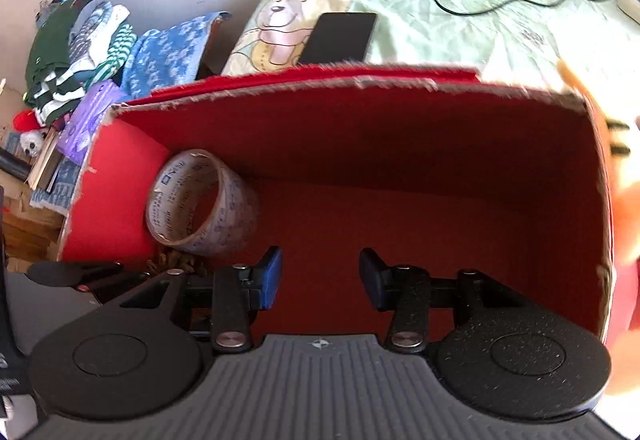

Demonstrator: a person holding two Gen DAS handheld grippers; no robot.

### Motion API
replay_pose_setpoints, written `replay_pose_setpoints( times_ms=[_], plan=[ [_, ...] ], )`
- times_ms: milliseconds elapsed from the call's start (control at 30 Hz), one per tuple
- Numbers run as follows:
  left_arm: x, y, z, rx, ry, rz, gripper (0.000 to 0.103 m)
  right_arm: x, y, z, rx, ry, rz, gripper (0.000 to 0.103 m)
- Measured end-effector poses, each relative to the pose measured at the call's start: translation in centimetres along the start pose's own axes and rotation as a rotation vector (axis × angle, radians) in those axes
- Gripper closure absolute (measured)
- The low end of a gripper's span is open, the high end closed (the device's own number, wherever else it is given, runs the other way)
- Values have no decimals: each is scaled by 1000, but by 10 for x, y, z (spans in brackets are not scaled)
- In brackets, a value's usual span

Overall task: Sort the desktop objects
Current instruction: 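Lift the open right tool up out of the box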

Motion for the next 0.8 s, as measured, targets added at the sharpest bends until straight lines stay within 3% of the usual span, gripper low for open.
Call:
replay_pose_setpoints(
  times_ms=[200, 367, 500, 800],
  plan=[
    [-1, -1, 11, 18, -16, 5, 47, -8, -6, 2, -37, -48, -12, 56],
    [-1, -5, 15, 42, -39, 2, 45, -10, -9, 0, -16, -45, -32, 57],
    [3, -16, 25, 61, -64, -22, 34, -11, -11, -1, 4, -43, -50, 57],
    [2, -26, 38, 114, -63, 6, 35, -13, -18, -2, 76, -9, -118, 63]
  ],
)
Point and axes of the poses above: each gripper's, at about its wrist camera, not at the fingertips, and z roughly against the way its jaws point, y to its left, x to its top, the point moved 5 cm from there along -z, roughly the way its jaws point, and after that the axes turned 15 degrees about -z, right-handed, at the moved point
